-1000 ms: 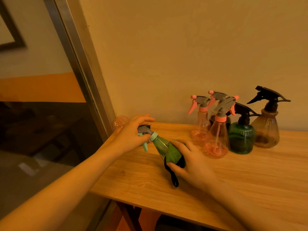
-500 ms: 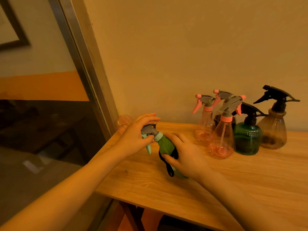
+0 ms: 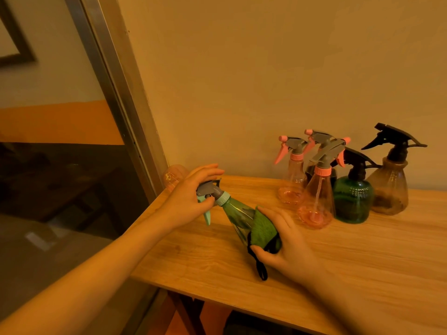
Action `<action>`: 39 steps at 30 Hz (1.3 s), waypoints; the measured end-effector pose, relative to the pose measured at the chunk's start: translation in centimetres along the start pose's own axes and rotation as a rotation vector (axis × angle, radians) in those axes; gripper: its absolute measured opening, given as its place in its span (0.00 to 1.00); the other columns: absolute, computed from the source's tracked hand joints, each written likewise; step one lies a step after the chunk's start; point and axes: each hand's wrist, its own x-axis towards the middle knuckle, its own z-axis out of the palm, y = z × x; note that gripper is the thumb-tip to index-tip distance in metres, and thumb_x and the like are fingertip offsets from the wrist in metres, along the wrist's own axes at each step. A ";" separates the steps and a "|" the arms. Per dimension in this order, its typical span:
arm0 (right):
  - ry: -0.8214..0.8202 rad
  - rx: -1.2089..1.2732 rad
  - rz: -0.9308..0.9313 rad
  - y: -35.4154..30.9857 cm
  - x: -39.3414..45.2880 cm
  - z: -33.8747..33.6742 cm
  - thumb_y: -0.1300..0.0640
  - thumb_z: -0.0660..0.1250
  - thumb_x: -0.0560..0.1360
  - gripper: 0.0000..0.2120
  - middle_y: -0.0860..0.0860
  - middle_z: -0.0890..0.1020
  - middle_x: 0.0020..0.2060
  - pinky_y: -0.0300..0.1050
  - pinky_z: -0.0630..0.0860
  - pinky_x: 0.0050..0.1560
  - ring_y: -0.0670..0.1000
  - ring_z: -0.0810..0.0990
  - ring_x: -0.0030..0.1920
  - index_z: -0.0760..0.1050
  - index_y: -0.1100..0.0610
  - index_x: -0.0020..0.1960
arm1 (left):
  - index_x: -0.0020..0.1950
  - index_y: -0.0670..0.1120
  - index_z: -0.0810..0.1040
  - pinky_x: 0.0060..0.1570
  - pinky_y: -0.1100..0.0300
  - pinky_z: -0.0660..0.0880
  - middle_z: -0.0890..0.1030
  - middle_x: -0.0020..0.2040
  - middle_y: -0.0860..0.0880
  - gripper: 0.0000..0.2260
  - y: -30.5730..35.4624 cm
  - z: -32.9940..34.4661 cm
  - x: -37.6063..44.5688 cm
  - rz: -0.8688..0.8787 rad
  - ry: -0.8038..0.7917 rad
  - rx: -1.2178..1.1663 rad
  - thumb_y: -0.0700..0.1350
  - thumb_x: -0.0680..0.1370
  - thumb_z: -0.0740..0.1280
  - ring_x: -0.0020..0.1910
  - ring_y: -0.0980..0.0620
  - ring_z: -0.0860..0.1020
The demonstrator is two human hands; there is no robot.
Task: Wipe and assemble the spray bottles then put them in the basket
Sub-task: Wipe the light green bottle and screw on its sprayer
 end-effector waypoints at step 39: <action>-0.109 0.041 0.054 -1.4 1.2 -0.4 0.44 0.73 0.68 0.33 0.34 0.69 0.60 0.23 0.62 0.56 0.34 0.67 0.61 0.62 0.40 0.69 | 0.64 0.54 0.72 0.49 0.78 0.69 0.71 0.49 0.65 0.25 -0.5 -1.4 0.5 -0.098 -0.139 0.207 0.45 0.69 0.76 0.50 0.68 0.72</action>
